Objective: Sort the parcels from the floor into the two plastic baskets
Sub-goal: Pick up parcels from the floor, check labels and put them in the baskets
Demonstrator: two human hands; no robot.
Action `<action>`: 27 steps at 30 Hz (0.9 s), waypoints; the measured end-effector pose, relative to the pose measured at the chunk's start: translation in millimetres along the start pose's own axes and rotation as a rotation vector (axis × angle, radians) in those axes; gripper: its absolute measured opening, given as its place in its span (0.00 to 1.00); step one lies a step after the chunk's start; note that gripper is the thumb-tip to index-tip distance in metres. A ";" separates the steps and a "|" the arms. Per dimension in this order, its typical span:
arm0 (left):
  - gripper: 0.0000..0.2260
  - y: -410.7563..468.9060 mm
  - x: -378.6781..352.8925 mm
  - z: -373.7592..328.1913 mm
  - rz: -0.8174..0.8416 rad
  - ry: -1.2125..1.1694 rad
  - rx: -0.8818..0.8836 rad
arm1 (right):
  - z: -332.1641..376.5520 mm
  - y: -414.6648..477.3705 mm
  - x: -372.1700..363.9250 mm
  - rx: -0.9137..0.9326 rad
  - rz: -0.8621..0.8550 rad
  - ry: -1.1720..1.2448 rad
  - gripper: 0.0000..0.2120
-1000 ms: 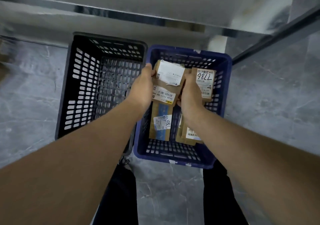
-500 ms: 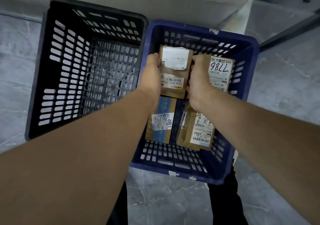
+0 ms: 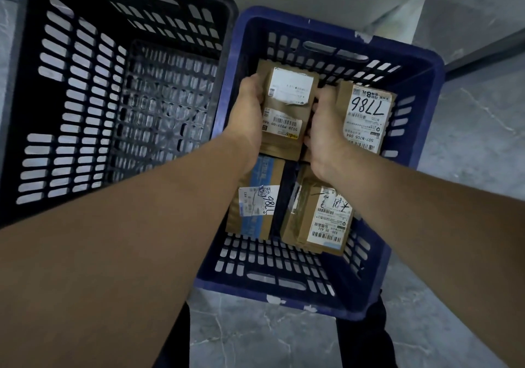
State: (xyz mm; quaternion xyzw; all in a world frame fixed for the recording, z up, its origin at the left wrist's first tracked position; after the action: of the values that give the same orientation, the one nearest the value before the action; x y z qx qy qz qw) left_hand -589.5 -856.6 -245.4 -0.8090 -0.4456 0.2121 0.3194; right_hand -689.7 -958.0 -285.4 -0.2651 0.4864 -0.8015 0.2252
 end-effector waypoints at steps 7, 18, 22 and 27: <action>0.18 -14.9 2.8 -10.7 0.027 0.106 -0.023 | 3.6 -13.4 3.8 0.057 -0.033 0.010 0.29; 0.12 -91.6 20.6 -109.7 0.112 0.137 -0.154 | 61.1 -126.7 -20.5 0.129 0.056 0.119 0.14; 0.16 -134.1 25.3 -153.9 0.141 0.111 -0.206 | 85.7 -182.7 -33.4 0.193 0.130 0.122 0.14; 0.22 -180.1 54.2 -206.2 0.088 0.109 -0.292 | 118.6 -270.6 -38.3 0.259 0.183 0.151 0.23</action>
State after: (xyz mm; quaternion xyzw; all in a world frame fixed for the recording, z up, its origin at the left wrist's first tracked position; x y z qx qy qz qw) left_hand -537.7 -805.9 24.0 -0.8759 -0.4178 0.1147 0.2124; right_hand -612.3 -897.5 -4.2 -0.1276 0.4166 -0.8512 0.2925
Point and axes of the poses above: each hand's wrist, its own y-axis towards the middle knuckle, its own x-axis out of the back of the hand, z = x × y, the point moved 10 cm from there along y, towards the middle knuckle, and after that the axes turned 10 degrees about -x, right-handed, at the moved point
